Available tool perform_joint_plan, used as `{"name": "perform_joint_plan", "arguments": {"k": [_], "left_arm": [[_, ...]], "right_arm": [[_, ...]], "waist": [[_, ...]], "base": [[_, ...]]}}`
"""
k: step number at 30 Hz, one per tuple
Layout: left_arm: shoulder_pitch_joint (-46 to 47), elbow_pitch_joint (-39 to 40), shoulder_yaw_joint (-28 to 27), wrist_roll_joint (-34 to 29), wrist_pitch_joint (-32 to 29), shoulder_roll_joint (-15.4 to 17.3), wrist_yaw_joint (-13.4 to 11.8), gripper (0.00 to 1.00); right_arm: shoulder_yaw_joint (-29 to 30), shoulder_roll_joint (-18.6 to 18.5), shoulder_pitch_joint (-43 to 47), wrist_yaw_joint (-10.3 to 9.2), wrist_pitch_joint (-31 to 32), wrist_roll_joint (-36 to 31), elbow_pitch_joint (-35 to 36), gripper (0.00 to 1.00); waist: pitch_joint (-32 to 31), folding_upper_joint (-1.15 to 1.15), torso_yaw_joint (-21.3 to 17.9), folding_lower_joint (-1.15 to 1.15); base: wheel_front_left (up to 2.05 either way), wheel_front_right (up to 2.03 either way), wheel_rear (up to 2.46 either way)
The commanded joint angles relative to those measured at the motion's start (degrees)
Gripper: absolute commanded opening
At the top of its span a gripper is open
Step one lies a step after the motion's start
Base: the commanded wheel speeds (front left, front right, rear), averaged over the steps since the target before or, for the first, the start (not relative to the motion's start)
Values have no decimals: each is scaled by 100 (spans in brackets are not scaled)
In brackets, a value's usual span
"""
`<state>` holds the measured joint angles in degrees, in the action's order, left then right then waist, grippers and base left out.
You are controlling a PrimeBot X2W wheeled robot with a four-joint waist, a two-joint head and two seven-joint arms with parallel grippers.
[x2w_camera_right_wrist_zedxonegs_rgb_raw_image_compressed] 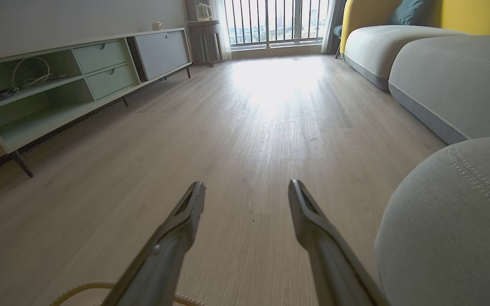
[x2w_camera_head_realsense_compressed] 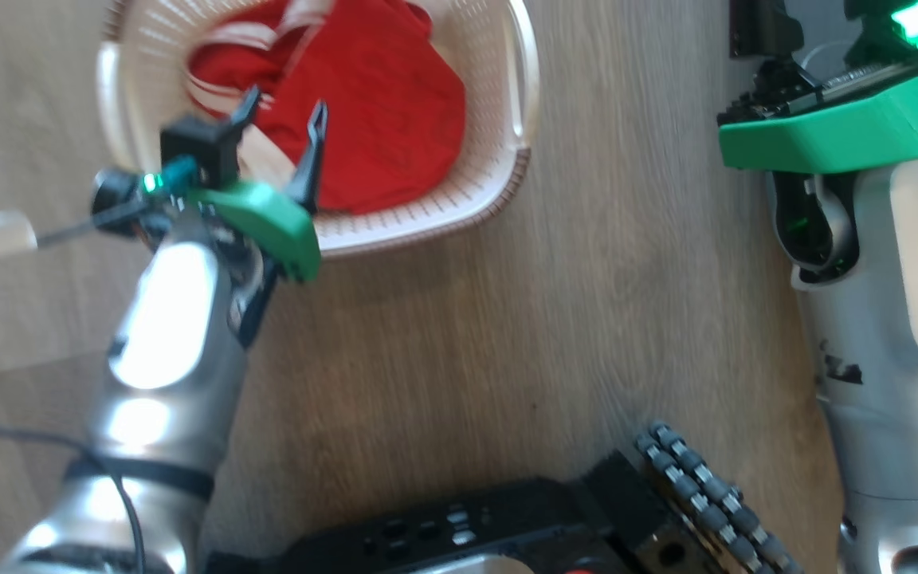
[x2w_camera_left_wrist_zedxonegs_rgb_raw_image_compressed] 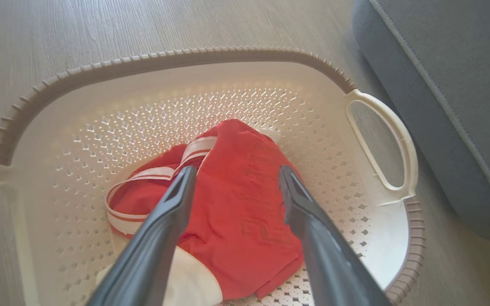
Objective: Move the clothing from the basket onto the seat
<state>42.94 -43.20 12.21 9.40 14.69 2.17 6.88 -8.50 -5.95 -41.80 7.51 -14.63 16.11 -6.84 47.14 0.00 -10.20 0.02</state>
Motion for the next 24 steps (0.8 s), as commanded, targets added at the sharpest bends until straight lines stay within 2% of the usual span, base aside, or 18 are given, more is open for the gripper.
{"name": "perform_joint_plan", "arguments": {"k": [1, 6, 12, 24], "left_arm": [[116, -36, -80, -77, 31, 121, 10, 100], [808, -598, -6, -264, 31, 258, 12, 100], [1474, -1376, 43, -453, 31, 543, -117, 100], [2126, -2597, 237, -608, -68, 665, -332, 100]], "right_arm": [[-101, 112, 20, -2, -37, -33, 241, 100], [-149, 205, -82, -2, -37, 19, 356, 100], [-270, 289, -210, -2, -37, 105, 543, 100], [-281, 306, -99, -2, -37, 206, 788, 100]], "waist": [[438, 0, -297, -2], [804, 0, -507, -2], [1163, 0, -815, -2], [1284, 0, -909, -2]], "base": [[0, 0, 0], [0, 0, 0], [0, 0, 0], [0, 0, 0]]}}
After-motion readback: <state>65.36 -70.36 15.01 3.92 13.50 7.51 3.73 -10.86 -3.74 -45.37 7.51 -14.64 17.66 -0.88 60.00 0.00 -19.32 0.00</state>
